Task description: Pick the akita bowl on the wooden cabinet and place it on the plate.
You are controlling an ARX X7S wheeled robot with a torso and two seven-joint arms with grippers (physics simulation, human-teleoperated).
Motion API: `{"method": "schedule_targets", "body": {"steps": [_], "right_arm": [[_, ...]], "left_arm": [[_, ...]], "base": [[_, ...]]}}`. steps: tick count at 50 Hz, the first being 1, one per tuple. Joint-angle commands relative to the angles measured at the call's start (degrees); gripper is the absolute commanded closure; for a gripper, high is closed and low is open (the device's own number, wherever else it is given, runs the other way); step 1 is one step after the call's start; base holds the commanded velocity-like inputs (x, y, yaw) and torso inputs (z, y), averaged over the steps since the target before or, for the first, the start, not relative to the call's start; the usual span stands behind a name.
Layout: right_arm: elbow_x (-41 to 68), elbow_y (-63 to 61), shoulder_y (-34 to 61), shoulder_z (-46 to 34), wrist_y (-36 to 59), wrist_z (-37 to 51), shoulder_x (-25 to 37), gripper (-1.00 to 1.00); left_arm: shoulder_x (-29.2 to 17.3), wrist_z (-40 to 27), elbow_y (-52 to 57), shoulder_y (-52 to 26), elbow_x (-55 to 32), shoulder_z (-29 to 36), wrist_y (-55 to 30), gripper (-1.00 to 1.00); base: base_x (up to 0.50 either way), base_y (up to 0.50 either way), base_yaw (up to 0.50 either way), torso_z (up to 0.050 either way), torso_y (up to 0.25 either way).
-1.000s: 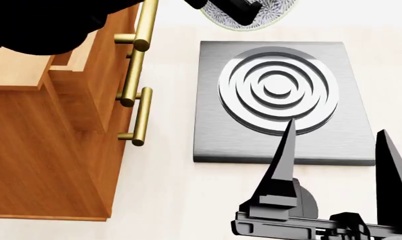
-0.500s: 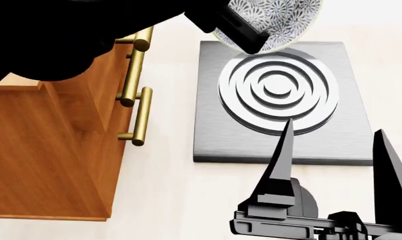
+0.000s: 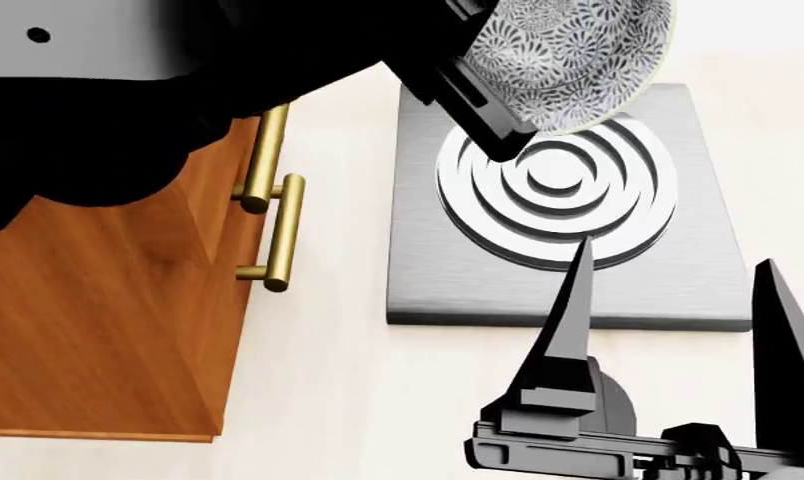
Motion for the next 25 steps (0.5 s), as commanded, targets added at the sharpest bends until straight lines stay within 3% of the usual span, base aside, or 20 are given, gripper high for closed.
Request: {"method": "schedule_targets", "body": {"steps": [1, 25], "right_arm": [[0.1, 0.0, 0.0, -0.1, -0.1, 0.1, 0.1, -1.00], [0.7, -0.4, -0.6, 0.7, -0.8, 0.4, 0.7, -1.00]], "left_arm": [[-0.5, 1.0, 1.1, 0.8, 2.5, 0.4, 1.7, 1.00], [-0.4, 5.9, 1.9, 4.5, 4.7, 2.8, 5.3, 1.00]], "base": [[0.00, 0.00, 0.00, 0.000, 0.000], [0.00, 0.00, 0.00, 0.000, 0.000]]}}
